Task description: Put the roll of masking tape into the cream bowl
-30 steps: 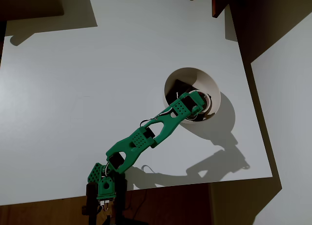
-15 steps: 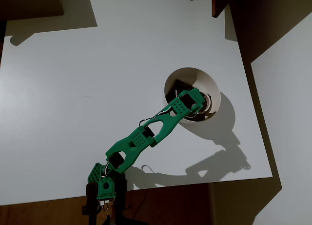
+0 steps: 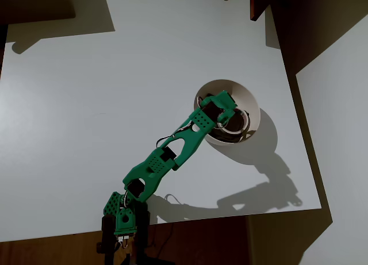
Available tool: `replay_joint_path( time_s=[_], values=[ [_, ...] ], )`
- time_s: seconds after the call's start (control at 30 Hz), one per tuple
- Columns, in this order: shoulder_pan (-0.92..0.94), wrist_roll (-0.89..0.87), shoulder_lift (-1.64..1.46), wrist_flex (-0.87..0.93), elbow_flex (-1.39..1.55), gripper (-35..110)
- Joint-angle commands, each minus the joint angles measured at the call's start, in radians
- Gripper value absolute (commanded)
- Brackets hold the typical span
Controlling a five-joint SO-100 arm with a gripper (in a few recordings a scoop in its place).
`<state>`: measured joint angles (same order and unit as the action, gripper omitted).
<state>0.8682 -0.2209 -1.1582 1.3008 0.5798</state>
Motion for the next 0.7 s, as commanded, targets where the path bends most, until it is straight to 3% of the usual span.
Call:
replay_joint_path(
  time_s=[0.0, 0.5, 0.67],
  values=[
    [-0.064, -0.003, -0.222, 0.064, -0.087, -8],
    [-0.548, 0.100, -0.647, 0.494, -0.081, -8],
    [-0.672, 0.109, -0.769, 0.560, -0.011, -8]
  ],
)
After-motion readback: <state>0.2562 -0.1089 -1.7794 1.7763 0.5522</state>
